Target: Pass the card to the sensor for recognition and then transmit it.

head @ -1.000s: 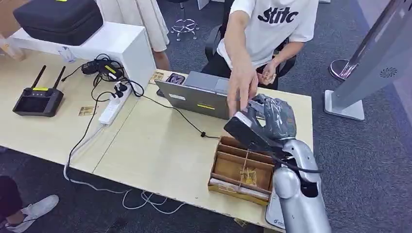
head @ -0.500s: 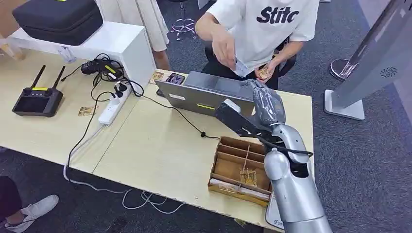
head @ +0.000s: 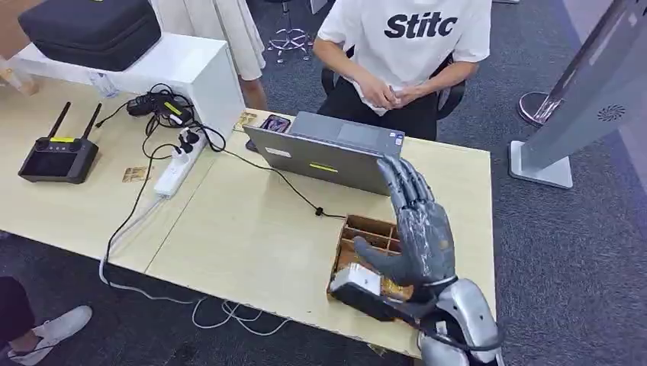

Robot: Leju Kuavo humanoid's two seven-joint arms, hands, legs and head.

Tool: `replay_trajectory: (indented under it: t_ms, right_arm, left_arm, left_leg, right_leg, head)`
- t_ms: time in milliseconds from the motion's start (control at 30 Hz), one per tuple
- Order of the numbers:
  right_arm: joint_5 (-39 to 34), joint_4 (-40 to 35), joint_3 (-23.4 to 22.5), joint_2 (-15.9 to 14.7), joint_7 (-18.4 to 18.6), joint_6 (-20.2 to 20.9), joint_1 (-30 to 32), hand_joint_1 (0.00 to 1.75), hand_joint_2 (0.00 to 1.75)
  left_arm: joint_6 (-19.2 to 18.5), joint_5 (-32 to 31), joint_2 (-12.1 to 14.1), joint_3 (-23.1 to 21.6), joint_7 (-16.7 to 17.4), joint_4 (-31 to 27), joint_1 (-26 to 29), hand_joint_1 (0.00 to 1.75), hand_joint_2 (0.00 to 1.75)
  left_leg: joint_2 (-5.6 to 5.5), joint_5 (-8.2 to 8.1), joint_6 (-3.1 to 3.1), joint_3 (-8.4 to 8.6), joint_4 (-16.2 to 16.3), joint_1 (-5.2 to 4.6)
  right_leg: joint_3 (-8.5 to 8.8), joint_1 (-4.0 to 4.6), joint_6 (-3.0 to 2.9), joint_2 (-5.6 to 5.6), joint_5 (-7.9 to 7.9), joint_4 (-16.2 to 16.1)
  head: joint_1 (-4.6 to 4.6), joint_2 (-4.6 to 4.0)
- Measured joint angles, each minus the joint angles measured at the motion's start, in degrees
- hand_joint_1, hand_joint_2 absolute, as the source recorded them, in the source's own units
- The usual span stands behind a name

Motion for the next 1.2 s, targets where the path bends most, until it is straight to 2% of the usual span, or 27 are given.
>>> replay_trajectory:
  t_ms: [133,433,633,867,967,1200]
  right_arm:
    - [-1.73,-2.81,3.27,-3.11,-1.03,-0.09,4.52,0.00,1.75]
    - [-0.88,-3.72,6.89,-6.21,-1.29,-0.48,8.63,0.00,1.75]
    - [-0.95,3.09,7.74,-6.28,-0.72,-1.90,10.72,0.00,1.75]
    - [2.51,11.19,6.67,-5.62,-0.48,-2.71,10.76,0.00,1.75]
    - [3.31,12.78,6.08,-5.30,-0.40,-2.82,10.94,0.00,1.75]
    - [10.14,14.73,5.32,-4.62,2.64,-5.20,10.88,0.00,1.75]
  left_arm:
    - [0.09,0.33,-0.11,0.33,-0.02,0.00,-0.02,0.00,1.75]
    - [0.07,0.50,-0.26,1.07,-0.13,0.00,-0.03,0.00,1.75]
    - [0.04,0.09,-0.29,1.07,-0.22,0.00,-0.30,0.00,1.75]
    - [0.07,-0.11,-0.29,1.07,-0.31,0.00,-0.39,0.00,1.75]
    - [0.07,-0.11,-0.29,1.07,-0.31,0.00,-0.39,0.00,1.75]
    - [0.11,-0.11,-0.29,1.07,-0.31,0.00,-0.43,0.00,1.75]
  left_leg:
    - [0.01,-0.03,-0.01,0.00,0.00,-0.01]
    - [0.00,-0.01,-0.03,0.02,0.00,0.00]
    - [0.02,-0.01,-0.03,0.03,-0.01,0.01]
    - [0.02,0.00,-0.03,0.03,0.00,0.00]
    - [0.02,0.00,-0.03,0.03,0.00,0.00]
    - [0.02,-0.01,-0.03,0.03,0.00,0.00]
  right_leg:
    - [-0.02,0.00,0.01,0.02,-0.01,0.00]
    - [0.01,0.01,0.00,0.01,-0.01,0.00]
    - [0.00,0.01,-0.01,0.02,-0.02,0.00]
    - [0.01,0.01,0.00,0.02,-0.01,0.00]
    - [0.01,0.01,0.00,0.02,-0.01,0.00]
    - [0.00,0.01,-0.01,0.02,-0.02,0.00]
  head:
    - [0.00,0.02]
    - [0.00,0.02]
    - [-0.02,0.02]
    - [0.00,0.02]
    - [0.00,0.02]
    - [0.00,0.02]
